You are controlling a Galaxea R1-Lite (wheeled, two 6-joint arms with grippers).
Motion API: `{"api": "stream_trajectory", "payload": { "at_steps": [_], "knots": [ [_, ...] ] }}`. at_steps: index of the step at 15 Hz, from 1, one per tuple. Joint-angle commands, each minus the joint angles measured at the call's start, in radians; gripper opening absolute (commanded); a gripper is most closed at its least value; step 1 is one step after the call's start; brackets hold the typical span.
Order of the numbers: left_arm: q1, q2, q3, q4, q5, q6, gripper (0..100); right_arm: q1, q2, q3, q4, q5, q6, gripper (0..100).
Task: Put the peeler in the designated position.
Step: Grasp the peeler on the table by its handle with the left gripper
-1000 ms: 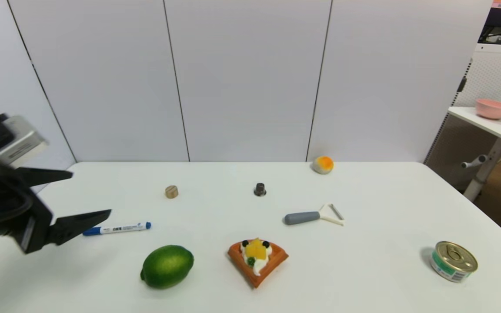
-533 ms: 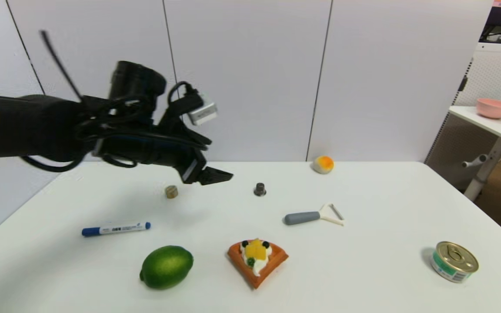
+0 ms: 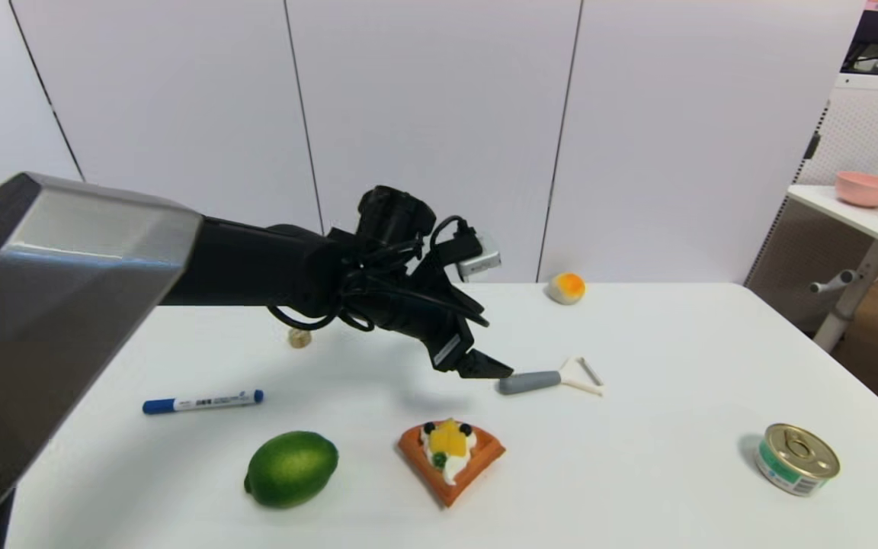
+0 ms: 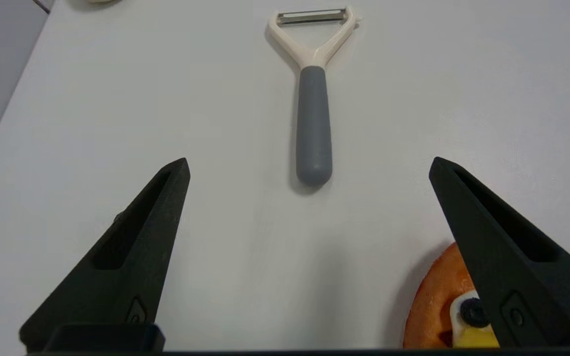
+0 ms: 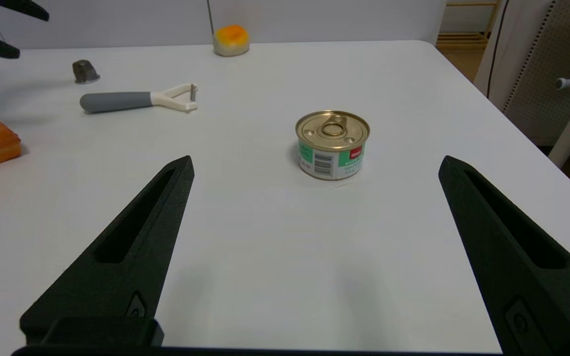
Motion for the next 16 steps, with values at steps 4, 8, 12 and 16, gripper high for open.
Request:
{"api": "stream_trajectory", "payload": {
  "at_steps": [4, 8, 12, 16],
  "knots": [
    [-0.015, 0.173, -0.118, -0.013, -0.068, -0.021, 100, 0.000, 0.000, 0.002, 0.000, 0.000, 0.000, 100],
    [-0.017, 0.215, -0.129, -0.077, -0.076, -0.054, 100, 0.000, 0.000, 0.002, 0.000, 0.000, 0.000, 100],
    [-0.026, 0.244, -0.129, -0.161, -0.082, -0.131, 100, -0.001, 0.000, 0.002, 0.000, 0.000, 0.000, 100],
    [-0.027, 0.262, -0.129, -0.174, -0.082, -0.137, 100, 0.000, 0.000, 0.002, 0.000, 0.000, 0.000, 100]
  ]
}}
